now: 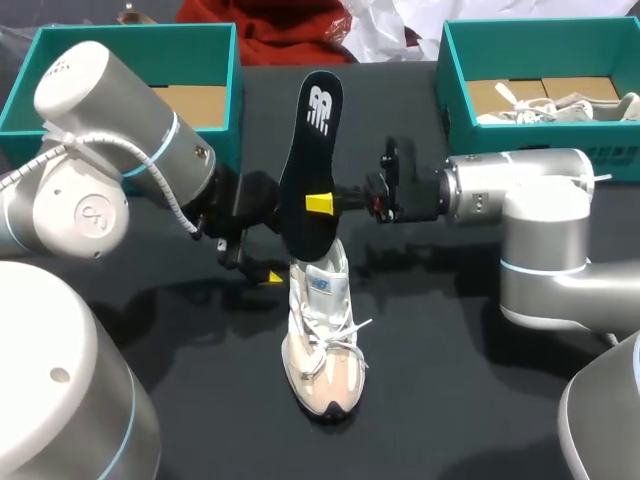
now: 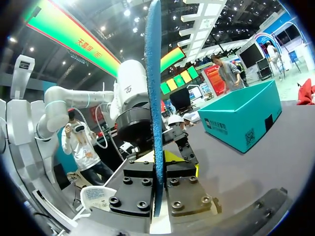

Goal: Take the shoe out of the shoebox, open the shoe tongue, remove and reinsert the insole, then place the shoe into the shoebox

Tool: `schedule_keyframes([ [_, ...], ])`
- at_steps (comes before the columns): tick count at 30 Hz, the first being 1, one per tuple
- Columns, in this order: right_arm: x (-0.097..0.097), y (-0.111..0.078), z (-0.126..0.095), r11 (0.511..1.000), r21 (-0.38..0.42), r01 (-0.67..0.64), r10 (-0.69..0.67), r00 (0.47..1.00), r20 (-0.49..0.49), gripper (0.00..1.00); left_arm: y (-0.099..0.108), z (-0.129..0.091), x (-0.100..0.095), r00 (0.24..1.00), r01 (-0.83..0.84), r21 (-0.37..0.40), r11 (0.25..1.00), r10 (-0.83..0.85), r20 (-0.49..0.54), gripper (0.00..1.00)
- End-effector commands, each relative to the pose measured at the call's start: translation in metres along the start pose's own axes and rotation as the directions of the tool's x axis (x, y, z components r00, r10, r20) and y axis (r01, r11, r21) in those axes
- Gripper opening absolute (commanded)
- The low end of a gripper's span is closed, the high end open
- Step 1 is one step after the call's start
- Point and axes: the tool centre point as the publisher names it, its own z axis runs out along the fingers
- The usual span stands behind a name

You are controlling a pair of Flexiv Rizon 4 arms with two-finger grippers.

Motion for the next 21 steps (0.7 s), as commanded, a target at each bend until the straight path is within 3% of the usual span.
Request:
schedule_keyframes([
  [1,-0.002,0.002,0.008,1.000,0.000,0.004,-0.004,1.000,0.003,0.00,-0.001,0.003,0.000,1.000,0.000,-0.007,1.000,0.000,0.002,1.00],
  [21,-0.008,-0.003,-0.005,0.997,-0.009,0.075,-0.074,0.996,0.050,0.00,-0.001,0.009,0.000,1.000,-0.010,-0.026,1.000,0.009,-0.023,1.00],
])
